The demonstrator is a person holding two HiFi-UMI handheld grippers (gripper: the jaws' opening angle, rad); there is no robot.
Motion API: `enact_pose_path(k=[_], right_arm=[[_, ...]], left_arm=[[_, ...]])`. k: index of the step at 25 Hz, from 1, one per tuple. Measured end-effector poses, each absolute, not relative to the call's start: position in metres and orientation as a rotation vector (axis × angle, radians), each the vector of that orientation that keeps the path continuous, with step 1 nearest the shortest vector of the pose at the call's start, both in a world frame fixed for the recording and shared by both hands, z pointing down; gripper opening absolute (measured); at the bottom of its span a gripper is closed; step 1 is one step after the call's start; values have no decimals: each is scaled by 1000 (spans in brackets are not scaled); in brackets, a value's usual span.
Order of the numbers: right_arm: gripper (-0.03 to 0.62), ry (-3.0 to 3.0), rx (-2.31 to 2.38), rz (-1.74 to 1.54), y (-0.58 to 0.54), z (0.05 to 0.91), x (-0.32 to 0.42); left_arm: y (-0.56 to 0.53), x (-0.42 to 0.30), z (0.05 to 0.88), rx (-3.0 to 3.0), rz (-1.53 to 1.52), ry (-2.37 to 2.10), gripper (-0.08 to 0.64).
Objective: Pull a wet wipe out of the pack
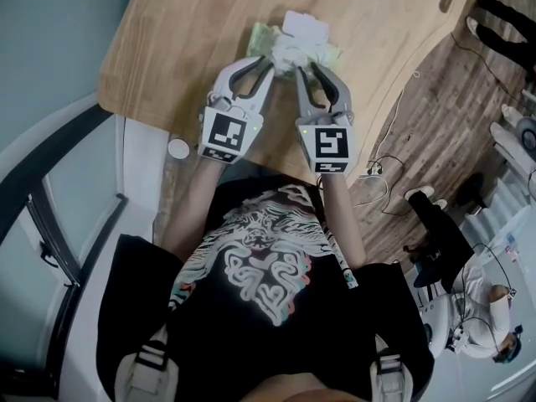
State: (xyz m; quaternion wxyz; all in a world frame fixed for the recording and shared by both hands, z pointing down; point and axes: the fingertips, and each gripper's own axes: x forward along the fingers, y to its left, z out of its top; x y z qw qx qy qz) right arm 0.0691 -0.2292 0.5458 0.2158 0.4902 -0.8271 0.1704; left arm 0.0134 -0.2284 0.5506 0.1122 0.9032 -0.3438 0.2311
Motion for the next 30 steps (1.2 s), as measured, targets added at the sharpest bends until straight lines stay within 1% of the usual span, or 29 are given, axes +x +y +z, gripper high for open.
enact_pose_path(k=[7,9,19,22,25,30], right_arm=[[89,-2305,1330,470,-235,543,67],[138,-2323,1313,487,-235,544,65],[135,-2311,1242,473,-236,548,60],[126,-2300,1247,446,-237,549,60],[51,-2275,1267,403,-238,550,63],[39,-2283,1268,431,-237,553,66]], left_arm=[[-228,14,550,2638,689,-1018,31],[-229,14,551,2634,689,-1017,31],[-229,15,553,2629,722,-1001,31],[-230,16,555,2639,733,-996,31],[-229,16,555,2656,744,-978,31],[-227,18,554,2687,741,-919,31]])
